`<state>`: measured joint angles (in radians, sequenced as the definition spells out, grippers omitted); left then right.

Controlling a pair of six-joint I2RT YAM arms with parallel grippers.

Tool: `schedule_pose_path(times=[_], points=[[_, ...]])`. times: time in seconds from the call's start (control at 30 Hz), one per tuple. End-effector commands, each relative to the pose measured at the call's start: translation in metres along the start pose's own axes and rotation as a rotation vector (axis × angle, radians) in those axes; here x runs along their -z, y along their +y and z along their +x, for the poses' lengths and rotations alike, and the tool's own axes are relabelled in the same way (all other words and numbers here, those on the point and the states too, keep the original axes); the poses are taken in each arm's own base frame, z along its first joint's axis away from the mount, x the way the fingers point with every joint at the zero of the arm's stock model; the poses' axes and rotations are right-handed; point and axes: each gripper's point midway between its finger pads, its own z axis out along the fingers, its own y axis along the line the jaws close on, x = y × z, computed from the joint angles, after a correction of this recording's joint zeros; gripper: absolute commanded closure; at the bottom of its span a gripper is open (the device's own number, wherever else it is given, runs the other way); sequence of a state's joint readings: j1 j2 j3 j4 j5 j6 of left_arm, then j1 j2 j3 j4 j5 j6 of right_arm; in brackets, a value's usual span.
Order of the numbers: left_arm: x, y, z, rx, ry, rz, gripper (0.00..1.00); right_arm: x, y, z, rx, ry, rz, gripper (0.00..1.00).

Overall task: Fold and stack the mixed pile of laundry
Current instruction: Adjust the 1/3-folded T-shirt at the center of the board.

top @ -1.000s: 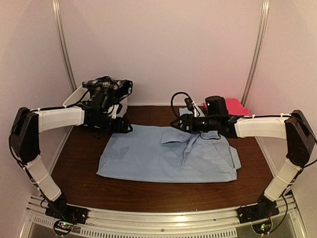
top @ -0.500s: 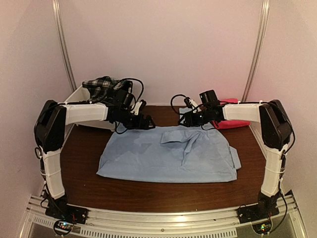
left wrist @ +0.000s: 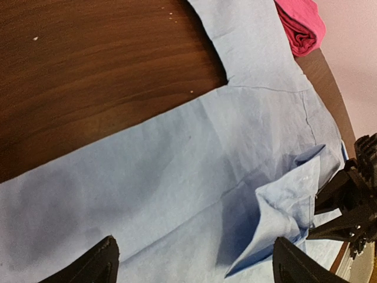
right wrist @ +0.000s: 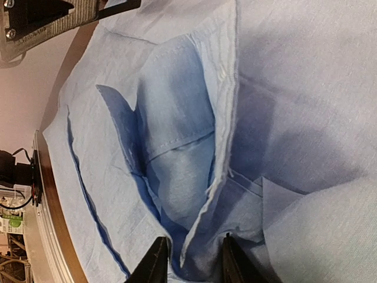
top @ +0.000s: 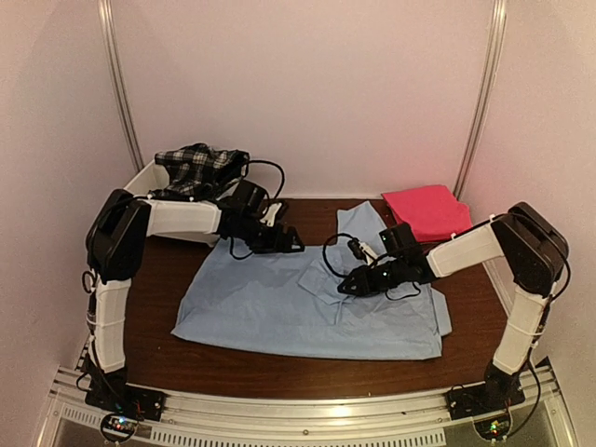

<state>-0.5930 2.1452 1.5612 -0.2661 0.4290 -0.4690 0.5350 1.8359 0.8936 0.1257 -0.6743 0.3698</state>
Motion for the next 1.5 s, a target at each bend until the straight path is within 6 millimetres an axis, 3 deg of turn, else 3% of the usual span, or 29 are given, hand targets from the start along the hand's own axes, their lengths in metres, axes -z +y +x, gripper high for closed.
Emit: schedule_pose_path(times=[0.0, 0.23, 0.4, 0.5, 0.6, 0.67, 0.77, 1.03, 1.13, 1.3, 1.47], points=[[-0.017, -0.036, -0.020, -0.077, -0.049, 0.133, 0.08, -0.004, 0.006, -0.011, 0.005, -0.074, -0.044, 0.70], [-0.048, -0.046, -0.027, -0.084, -0.023, 0.194, 0.13, -0.005, 0.004, -0.013, 0.010, -0.084, -0.044, 0.70], [-0.072, -0.042, -0.009, -0.068, 0.056, 0.184, 0.21, -0.002, 0.011, -0.017, 0.026, -0.098, -0.058, 0.70], [-0.076, -0.052, -0.001, -0.097, 0.076, 0.211, 0.24, -0.002, 0.012, -0.015, 0.027, -0.092, -0.069, 0.71], [-0.073, -0.070, 0.003, -0.145, 0.088, 0.286, 0.39, 0.003, 0.017, -0.017, 0.035, -0.102, -0.084, 0.69], [-0.067, -0.077, 0.001, -0.170, 0.083, 0.316, 0.61, 0.012, 0.022, -0.023, 0.041, -0.125, -0.096, 0.68], [-0.051, -0.089, -0.012, -0.245, 0.042, 0.325, 1.00, 0.037, 0.034, -0.039, 0.044, -0.177, -0.142, 0.60], [0.030, -0.136, -0.074, -0.604, -0.174, 0.255, 1.00, 0.156, 0.078, -0.087, 0.166, -0.422, -0.230, 0.30], [0.066, -0.162, -0.088, -0.883, -0.260, 0.213, 1.00, 0.189, 0.065, -0.095, 0.190, -0.490, -0.157, 0.23], [0.114, -0.217, -0.067, -1.410, -0.394, 0.145, 1.00, 0.211, 0.056, -0.105, 0.252, -0.496, -0.112, 0.23], [0.138, -0.253, -0.039, -1.729, -0.458, 0.066, 1.00, 0.221, 0.079, -0.113, 0.343, -0.504, -0.185, 0.23]])
